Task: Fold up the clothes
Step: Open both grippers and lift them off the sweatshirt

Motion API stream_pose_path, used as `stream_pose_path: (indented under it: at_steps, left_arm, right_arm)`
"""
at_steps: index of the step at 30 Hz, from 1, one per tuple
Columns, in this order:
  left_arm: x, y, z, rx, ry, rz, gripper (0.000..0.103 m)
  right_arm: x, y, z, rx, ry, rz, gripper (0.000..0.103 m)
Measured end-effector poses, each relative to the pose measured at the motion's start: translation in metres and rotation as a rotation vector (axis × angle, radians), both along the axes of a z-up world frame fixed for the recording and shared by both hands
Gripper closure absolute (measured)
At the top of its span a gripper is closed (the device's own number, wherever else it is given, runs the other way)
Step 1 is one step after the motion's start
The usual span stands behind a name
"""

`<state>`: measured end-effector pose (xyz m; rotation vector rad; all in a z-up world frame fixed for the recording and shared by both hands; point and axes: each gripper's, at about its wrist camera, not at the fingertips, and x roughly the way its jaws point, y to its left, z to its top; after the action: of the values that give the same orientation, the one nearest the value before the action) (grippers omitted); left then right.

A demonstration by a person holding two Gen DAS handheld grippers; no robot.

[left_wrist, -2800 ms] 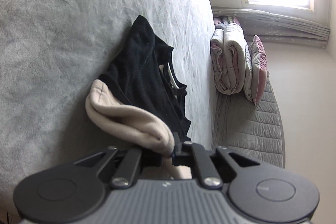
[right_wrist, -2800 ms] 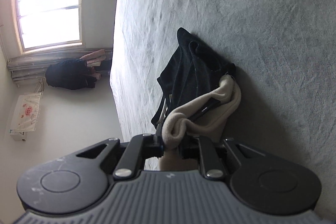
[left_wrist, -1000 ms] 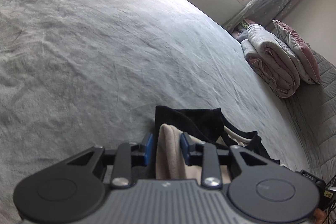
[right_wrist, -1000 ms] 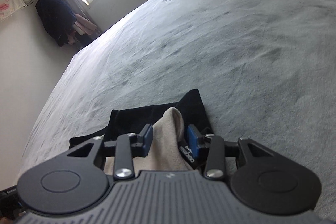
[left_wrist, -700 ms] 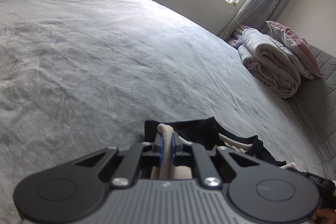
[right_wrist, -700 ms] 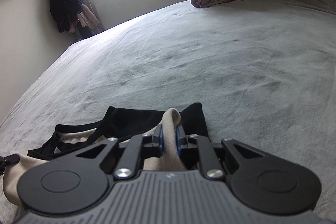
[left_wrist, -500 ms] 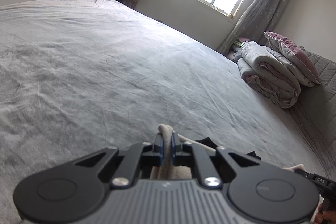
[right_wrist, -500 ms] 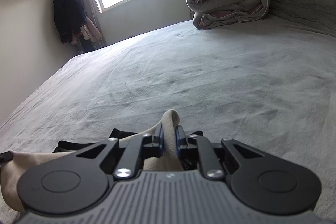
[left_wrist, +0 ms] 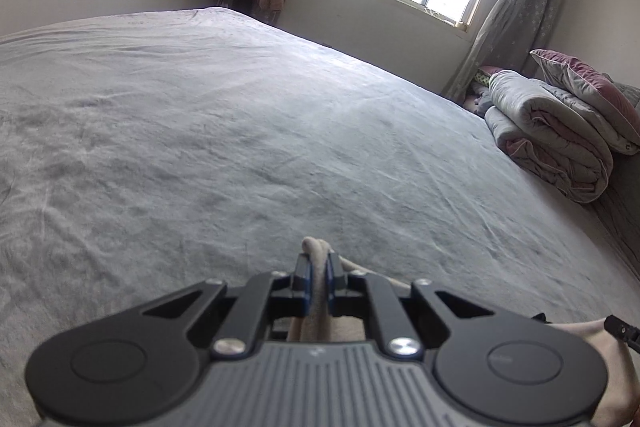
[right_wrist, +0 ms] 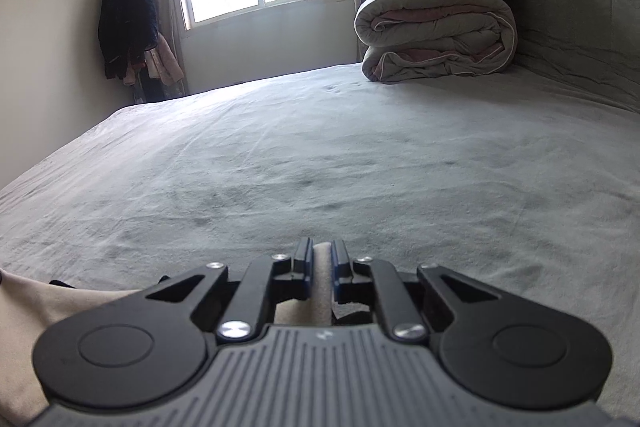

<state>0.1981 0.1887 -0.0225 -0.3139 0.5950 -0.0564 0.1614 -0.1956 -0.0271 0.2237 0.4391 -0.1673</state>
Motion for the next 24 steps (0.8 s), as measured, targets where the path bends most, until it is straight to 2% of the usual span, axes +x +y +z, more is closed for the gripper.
stream_pose_path:
  at_steps: [4,7,11,13,15,16,17,20,21,22,23,24]
  left_arm:
    - [0.005,-0.004,-0.015,0.034,0.040,0.007,0.095]
    - [0.006,-0.008,-0.023,0.065,0.044,0.002,0.094]
    - [0.005,-0.009,-0.021,0.077,0.041,0.009,0.089]
    - [0.004,-0.009,-0.018,0.078,0.043,0.014,0.088]
    - [0.002,-0.009,-0.013,0.078,0.046,0.019,0.083]
    - [0.001,-0.009,-0.010,0.076,0.047,0.021,0.078]
    - [-0.001,-0.010,-0.006,0.071,0.048,0.021,0.071]
    - [-0.009,-0.013,0.008,0.061,0.036,0.019,0.062]
    - [-0.012,-0.015,0.013,0.058,0.031,0.012,0.060]
    - [-0.015,-0.018,0.017,0.056,0.026,0.003,0.057]
    - [-0.018,-0.020,0.021,0.054,0.021,-0.007,0.054]
    - [-0.021,-0.023,0.025,0.054,0.017,-0.020,0.052]
  right_arm:
    - [0.009,-0.008,-0.010,-0.014,0.029,-0.028,0.096]
    - [0.012,-0.020,-0.022,0.043,0.066,-0.061,0.096]
    - [0.008,-0.033,-0.023,0.111,0.081,-0.092,0.095]
    - [0.004,-0.033,-0.019,0.104,0.084,-0.089,0.094]
    - [-0.002,-0.033,-0.013,0.102,0.081,-0.085,0.088]
    - [-0.004,-0.034,-0.009,0.110,0.082,-0.085,0.085]
    - [-0.007,-0.033,-0.006,0.116,0.083,-0.080,0.085]
    - [-0.013,-0.030,0.008,0.118,0.082,-0.065,0.085]
    - [-0.016,-0.028,0.013,0.115,0.079,-0.059,0.082]
    - [-0.018,-0.025,0.018,0.116,0.075,-0.050,0.075]
    - [-0.021,-0.022,0.023,0.117,0.070,-0.040,0.062]
    - [-0.023,-0.018,0.027,0.118,0.066,-0.031,0.059]
